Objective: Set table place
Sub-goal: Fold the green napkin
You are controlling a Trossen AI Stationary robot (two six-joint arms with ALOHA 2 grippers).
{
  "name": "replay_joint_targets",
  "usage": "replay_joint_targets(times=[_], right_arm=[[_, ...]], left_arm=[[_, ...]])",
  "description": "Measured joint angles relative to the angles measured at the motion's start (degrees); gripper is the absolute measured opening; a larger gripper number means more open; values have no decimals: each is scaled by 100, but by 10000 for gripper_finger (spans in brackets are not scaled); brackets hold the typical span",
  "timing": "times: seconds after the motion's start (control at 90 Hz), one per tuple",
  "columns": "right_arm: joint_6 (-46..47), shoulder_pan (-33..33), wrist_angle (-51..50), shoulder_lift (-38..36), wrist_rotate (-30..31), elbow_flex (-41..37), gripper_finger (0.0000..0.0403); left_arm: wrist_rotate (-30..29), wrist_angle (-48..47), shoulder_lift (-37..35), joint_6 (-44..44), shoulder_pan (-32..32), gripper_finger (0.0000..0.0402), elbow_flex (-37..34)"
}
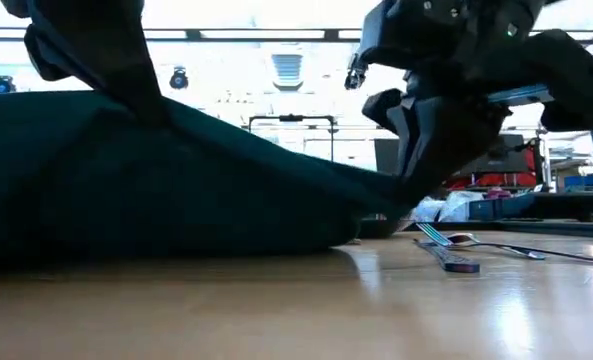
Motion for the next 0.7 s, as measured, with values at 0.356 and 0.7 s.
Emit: replay_joint_targets(times=[0.356, 0.7], right_arm=[[1933, -108, 478, -7, 0, 13, 54], [1446, 45, -1031, -761, -763, 100, 160]], left_arm=[[0, 42, 0, -6, -15, 0, -2], [-7, 123, 0, 8, -13, 0, -4]])
